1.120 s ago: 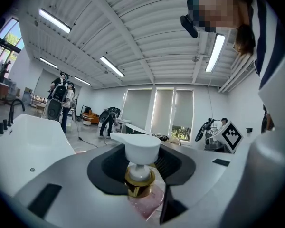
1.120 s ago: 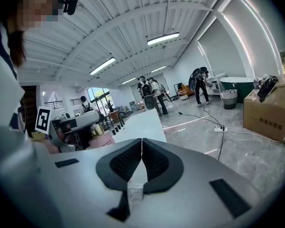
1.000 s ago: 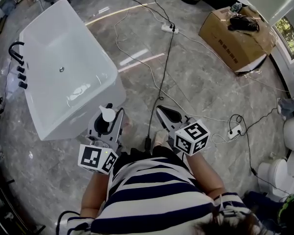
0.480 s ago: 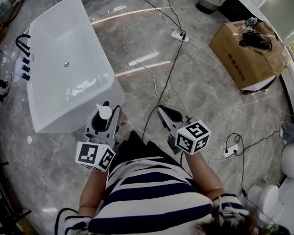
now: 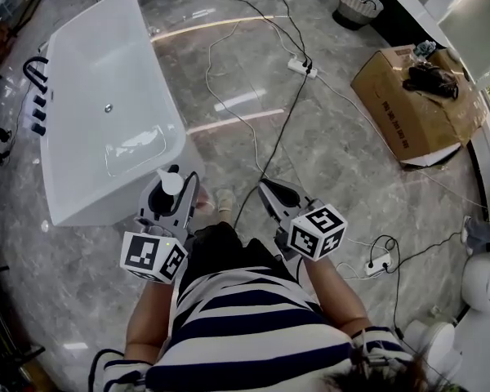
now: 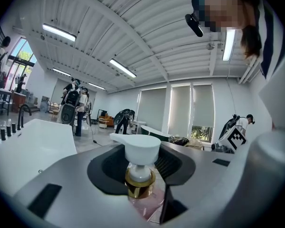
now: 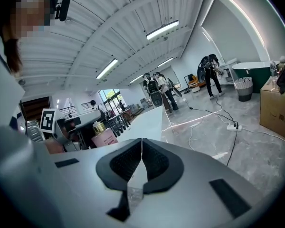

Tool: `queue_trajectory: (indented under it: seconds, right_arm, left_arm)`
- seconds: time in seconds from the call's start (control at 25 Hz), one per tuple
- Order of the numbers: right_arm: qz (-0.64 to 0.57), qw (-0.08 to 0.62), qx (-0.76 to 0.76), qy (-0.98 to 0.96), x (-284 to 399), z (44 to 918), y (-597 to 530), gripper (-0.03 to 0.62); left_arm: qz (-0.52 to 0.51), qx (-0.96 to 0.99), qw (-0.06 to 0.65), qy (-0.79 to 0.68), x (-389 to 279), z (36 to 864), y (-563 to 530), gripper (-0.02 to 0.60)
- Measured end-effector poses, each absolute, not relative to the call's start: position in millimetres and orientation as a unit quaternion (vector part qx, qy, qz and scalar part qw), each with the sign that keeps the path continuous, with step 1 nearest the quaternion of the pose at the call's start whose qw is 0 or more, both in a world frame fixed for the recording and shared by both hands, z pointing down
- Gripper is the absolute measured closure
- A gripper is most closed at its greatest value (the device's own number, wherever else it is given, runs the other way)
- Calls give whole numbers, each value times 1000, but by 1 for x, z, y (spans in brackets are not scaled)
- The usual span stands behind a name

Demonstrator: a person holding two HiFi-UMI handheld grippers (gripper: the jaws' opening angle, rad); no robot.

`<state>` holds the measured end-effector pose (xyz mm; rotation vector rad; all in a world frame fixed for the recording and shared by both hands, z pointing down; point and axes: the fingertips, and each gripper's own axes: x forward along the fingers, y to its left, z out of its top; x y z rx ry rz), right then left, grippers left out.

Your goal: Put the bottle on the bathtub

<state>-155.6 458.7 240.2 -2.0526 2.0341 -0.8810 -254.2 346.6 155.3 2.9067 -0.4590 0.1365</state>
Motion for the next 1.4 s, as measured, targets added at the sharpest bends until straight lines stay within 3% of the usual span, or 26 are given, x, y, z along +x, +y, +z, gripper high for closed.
queue_trajectory:
  seconds: [1.4]
  right_arm:
    - [-296, 44, -625, 721, -1, 244, 219, 566]
  left_arm:
    - [55, 975, 113, -185, -101, 182, 158, 419]
